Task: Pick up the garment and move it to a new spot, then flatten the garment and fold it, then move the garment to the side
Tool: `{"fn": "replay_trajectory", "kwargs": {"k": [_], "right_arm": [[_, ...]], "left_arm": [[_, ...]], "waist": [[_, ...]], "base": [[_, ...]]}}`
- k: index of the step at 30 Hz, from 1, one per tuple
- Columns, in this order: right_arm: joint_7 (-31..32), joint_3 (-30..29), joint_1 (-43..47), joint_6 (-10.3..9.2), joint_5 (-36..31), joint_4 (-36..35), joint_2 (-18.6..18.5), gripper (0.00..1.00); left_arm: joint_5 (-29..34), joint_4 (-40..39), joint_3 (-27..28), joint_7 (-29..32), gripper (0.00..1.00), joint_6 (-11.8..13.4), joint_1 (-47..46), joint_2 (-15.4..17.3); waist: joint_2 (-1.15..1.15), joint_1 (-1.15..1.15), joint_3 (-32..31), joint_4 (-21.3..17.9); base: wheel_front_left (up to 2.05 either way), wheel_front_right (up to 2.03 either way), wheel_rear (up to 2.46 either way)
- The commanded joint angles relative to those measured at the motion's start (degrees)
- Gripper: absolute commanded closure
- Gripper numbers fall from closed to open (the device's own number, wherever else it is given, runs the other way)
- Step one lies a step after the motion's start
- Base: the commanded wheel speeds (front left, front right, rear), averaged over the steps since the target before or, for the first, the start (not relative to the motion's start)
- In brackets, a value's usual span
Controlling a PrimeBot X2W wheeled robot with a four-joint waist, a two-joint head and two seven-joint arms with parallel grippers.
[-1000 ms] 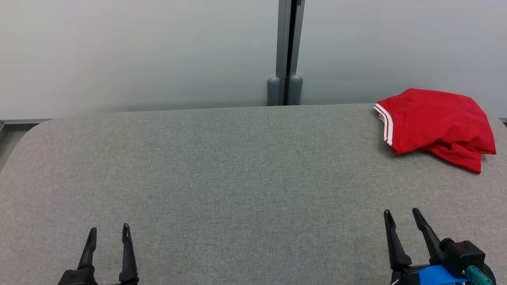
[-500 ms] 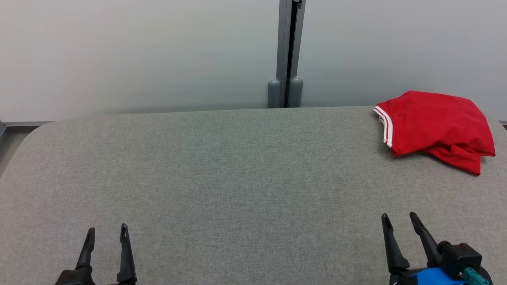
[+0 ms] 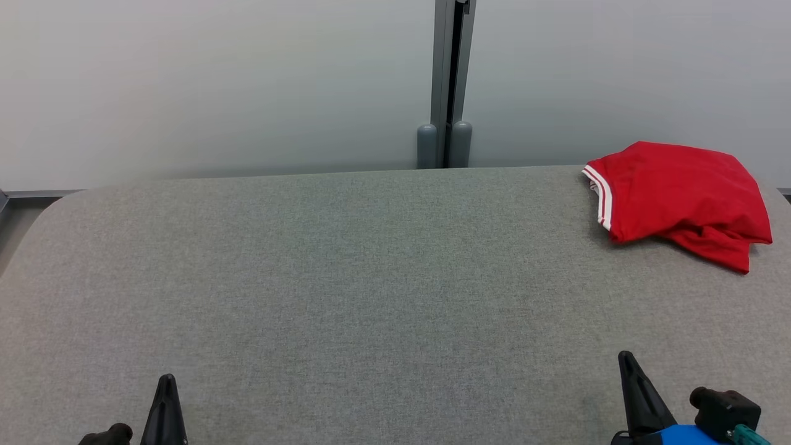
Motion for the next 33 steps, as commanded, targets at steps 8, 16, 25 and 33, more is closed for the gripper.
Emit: {"fn": "replay_trajectory", "kwargs": {"k": [8, 16, 25, 33], "right_arm": [[2.32, -0.87, -1.91, 0.00, 9.79, -1.61, -0.22, 1.00], [4.24, -1.40, -2.63, 0.00, 17.49, -2.03, -0.24, 1.00], [6.23, -1.96, -3.46, 0.00, 25.31, -2.44, -0.27, 1.00], [8.07, -2.47, -4.09, 0.00, 32.43, -2.80, -0.30, 1.00]], "left_arm": [[-10.40, -1.44, -0.29, 1.93, 1.00, -0.35, -2.81, 0.46], [-18.55, -1.75, -0.38, 3.74, 1.00, -0.60, -3.90, 0.50], [-26.79, -1.95, -0.35, 5.70, 1.00, -0.86, -5.13, 0.55], [-34.31, -2.10, -0.29, 7.52, 1.00, -1.08, -6.26, 0.59]], "waist": [[0.00, 0.00, 0.05, 0.00], [0.00, 0.00, 0.09, 0.00], [0.00, 0.00, 0.13, 0.00], [0.00, 0.00, 0.18, 0.00]], "base": [[0.00, 0.00, 0.00], [0.00, 0.00, 0.00], [0.00, 0.00, 0.00], [0.00, 0.00, 0.00]]}}
